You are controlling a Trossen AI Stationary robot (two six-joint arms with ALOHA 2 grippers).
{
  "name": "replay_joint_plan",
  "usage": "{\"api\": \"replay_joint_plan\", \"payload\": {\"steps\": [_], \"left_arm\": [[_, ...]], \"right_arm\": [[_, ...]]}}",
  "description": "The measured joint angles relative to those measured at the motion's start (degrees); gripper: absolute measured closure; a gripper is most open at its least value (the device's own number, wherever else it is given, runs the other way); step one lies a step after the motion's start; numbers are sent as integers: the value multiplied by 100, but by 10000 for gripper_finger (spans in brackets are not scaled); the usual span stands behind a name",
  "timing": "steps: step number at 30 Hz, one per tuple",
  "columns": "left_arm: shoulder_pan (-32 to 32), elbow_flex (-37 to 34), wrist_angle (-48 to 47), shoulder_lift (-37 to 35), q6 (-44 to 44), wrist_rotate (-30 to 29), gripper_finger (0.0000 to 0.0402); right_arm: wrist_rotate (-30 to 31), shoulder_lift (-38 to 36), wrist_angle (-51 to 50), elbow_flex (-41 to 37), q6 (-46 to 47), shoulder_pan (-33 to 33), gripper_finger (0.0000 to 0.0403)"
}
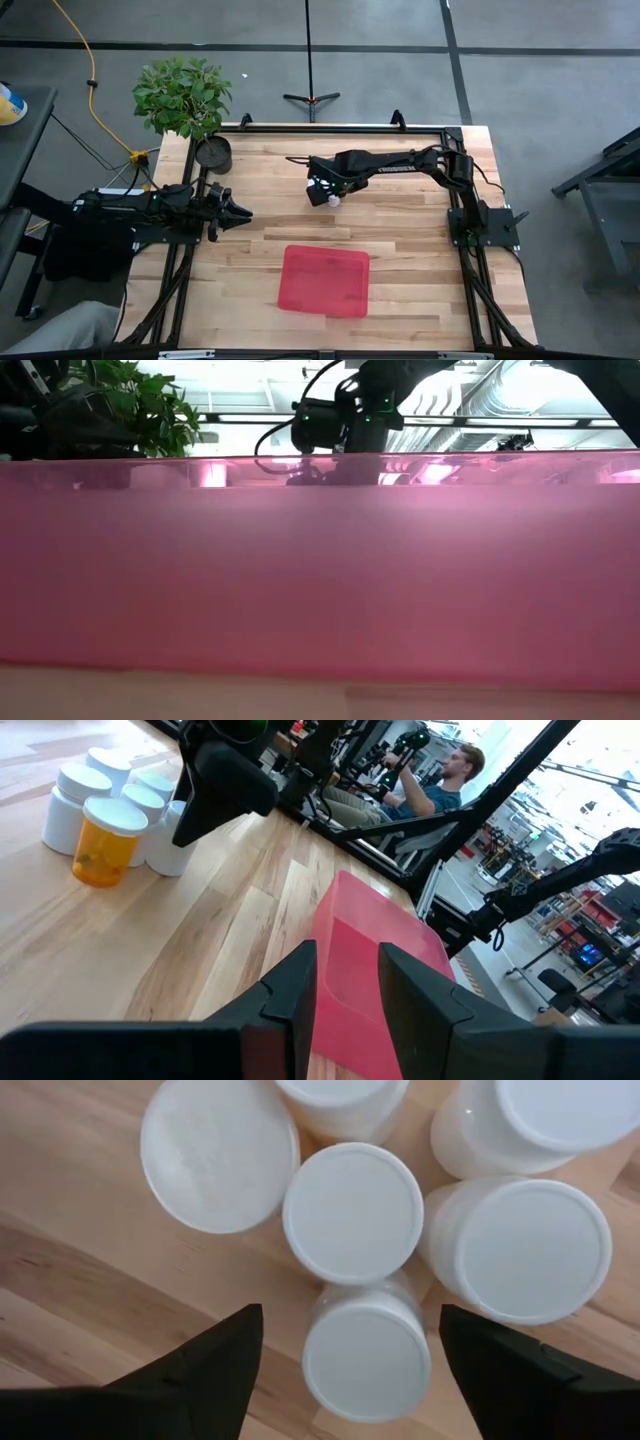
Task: Pick and place pill bottles into a basket
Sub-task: Put the white pill bottle into the red bin
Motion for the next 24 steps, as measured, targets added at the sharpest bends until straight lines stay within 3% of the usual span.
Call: {"api": "replay_joint_plan", "payload": {"steps": [16, 24], "left_arm": [[0, 0, 0, -2, 0, -2, 257], [0, 0, 2, -1, -2, -1, 257]], "right_arm": [[-65, -24, 14, 7, -16, 3, 248], [-198, -24, 11, 9, -42, 30, 253]]}}
